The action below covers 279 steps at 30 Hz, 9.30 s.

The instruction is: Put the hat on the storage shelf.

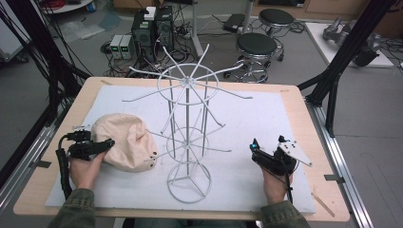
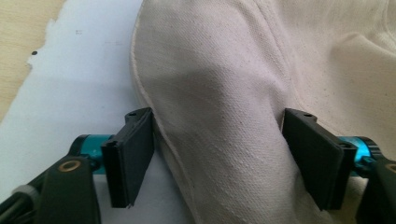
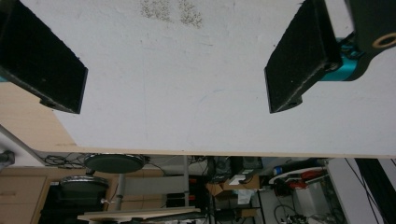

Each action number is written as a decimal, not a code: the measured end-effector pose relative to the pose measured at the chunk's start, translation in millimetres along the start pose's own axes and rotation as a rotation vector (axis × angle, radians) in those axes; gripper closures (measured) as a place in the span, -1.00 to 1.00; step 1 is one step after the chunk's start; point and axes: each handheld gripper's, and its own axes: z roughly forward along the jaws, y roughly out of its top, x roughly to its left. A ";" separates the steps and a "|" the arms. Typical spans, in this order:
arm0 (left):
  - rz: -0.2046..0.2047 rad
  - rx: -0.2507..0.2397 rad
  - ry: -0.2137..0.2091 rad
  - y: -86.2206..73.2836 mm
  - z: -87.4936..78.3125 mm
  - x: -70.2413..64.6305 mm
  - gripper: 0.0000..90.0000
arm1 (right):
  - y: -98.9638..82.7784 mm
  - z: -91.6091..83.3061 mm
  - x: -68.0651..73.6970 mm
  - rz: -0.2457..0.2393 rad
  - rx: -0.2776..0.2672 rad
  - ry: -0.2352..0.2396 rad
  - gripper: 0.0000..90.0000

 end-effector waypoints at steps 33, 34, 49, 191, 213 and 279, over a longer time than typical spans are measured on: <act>0.183 -0.176 0.110 10.2 -20.6 -11.0 0.81 | 0.1 -0.5 0.6 0.004 -0.002 0.019 -0.89; 0.192 -0.182 0.115 10.2 -21.0 -12.0 0.81 | 0.2 -0.5 0.5 0.002 -0.003 0.020 -0.89; 0.180 -0.291 0.083 13.6 -36.1 -11.2 0.81 | 0.4 -1.3 -0.1 -0.002 -0.005 0.020 -0.89; 0.362 -0.979 -0.599 105.3 -241.4 -102.6 0.80 | 0.6 -3.9 1.0 -0.013 -0.014 0.037 -0.89; 0.498 -0.925 -0.594 101.2 -249.7 -132.6 0.80 | 0.6 -3.9 0.9 -0.014 -0.012 0.043 -0.89; 0.309 -0.973 -0.628 77.5 -232.1 -81.9 -0.17 | 0.5 -3.8 0.4 -0.020 -0.009 0.035 -0.89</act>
